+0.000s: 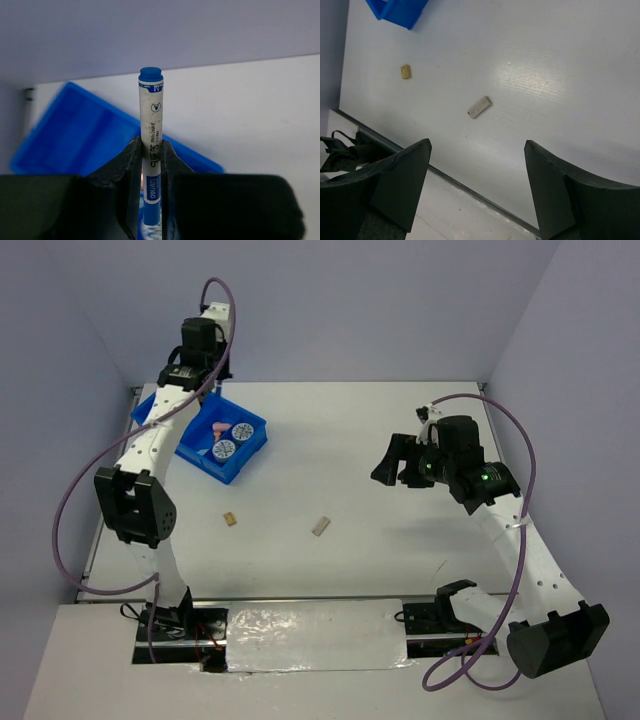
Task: Sort the stationery into containers
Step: Place the pen in the storage box.
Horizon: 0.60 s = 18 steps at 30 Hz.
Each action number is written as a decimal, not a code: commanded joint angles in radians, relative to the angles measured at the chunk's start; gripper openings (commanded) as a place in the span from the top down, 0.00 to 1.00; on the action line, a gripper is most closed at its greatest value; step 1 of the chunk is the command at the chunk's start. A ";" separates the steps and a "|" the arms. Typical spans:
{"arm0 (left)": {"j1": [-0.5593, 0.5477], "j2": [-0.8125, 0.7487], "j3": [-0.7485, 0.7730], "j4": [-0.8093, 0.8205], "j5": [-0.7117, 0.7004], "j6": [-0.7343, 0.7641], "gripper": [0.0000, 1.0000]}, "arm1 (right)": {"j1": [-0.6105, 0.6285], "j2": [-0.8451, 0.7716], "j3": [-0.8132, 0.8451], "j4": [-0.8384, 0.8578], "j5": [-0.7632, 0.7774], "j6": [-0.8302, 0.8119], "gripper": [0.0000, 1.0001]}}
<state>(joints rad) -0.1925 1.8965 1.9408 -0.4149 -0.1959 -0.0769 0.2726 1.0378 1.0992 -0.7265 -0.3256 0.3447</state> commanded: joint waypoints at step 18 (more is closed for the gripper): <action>0.189 0.150 -0.232 0.445 0.073 0.315 0.79 | 0.030 -0.055 -0.055 0.068 -0.181 0.010 0.19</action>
<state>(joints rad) -0.0002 2.0182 1.6882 -0.0689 -0.1329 0.1959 0.2924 0.9878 1.0595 -0.6769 -0.4877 0.3618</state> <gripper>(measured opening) 0.261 0.812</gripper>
